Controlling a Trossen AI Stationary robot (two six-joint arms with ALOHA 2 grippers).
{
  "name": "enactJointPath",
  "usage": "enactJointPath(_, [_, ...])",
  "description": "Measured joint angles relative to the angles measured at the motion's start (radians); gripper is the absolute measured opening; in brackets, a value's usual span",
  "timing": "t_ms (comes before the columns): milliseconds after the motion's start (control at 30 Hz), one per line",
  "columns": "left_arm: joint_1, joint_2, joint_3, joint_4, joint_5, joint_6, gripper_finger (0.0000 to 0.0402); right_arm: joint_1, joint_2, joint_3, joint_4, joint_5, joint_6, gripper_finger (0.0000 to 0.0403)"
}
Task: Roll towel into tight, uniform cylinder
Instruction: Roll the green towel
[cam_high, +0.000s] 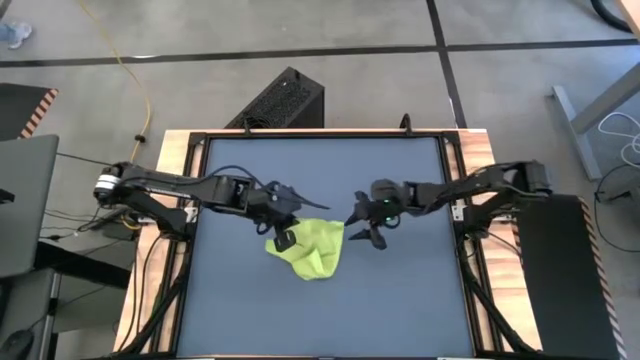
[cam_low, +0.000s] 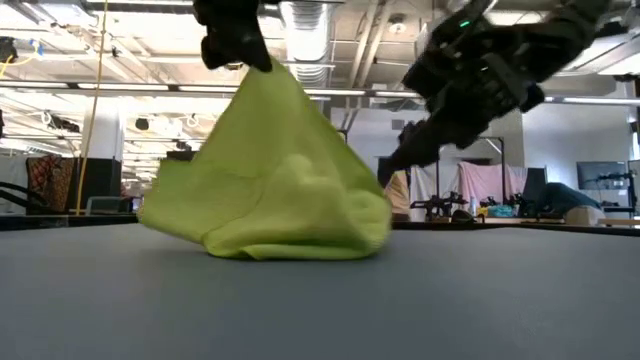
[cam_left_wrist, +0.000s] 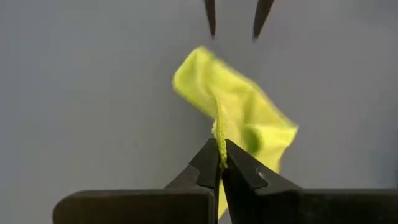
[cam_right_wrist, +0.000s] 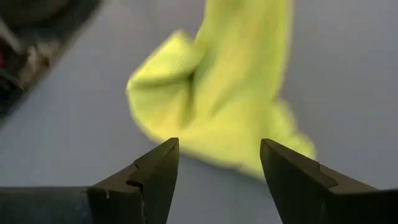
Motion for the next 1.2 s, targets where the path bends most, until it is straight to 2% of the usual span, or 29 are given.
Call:
enactJointPath(133, [-0.01, 0.002, 0.0, -0.04, -0.013, -0.05, 0.0, 0.0, 0.087, 0.061, -0.103, 0.093, -0.095, 0.0254])
enactJointPath(333, [-0.037, 0.042, 0.0, -0.041, -0.01, -0.072, 0.0, 0.002, 0.135, 0.069, 0.049, 0.24, -0.111, 0.0254])
enactJointPath(467, [-0.046, 0.045, 0.0, -0.033, -0.015, -0.075, 0.0, 0.008, 0.182, 0.069, 0.172, 0.253, -0.112, 0.0254])
enactJointPath(633, [-0.048, 0.041, -0.001, -0.025, -0.029, -0.096, 0.0, 0.008, 0.242, 0.094, 0.141, 0.241, -0.104, 0.0251])
enactJointPath(733, [-0.049, 0.04, -0.001, -0.005, -0.011, -0.094, 0.0, 0.004, 0.252, 0.097, 0.143, 0.284, -0.082, 0.0213])
enactJointPath(800, [-0.053, 0.04, 0.006, 0.008, 0.009, -0.081, 0.0, -0.007, 0.238, 0.102, 0.136, 0.289, -0.082, 0.0155])
enactJointPath(900, [-0.064, 0.04, 0.054, 0.01, 0.005, -0.036, 0.0, -0.023, 0.161, 0.126, 0.034, 0.265, -0.131, 0.0038])
enactJointPath(933, [-0.068, 0.04, 0.076, 0.009, -0.007, -0.015, 0.0, -0.027, 0.122, 0.147, -0.015, 0.254, -0.163, 0.0024])
enactJointPath(1067, [-0.081, 0.038, 0.221, -0.032, -0.091, 0.088, 0.0, -0.029, -0.033, 0.312, -0.358, 0.274, -0.273, 0.0019])
enactJointPath(1200, [-0.093, 0.035, 0.392, -0.079, -0.229, 0.19, 0.0, -0.025, -0.124, 0.57, -0.73, 0.34, -0.361, 0.0015])
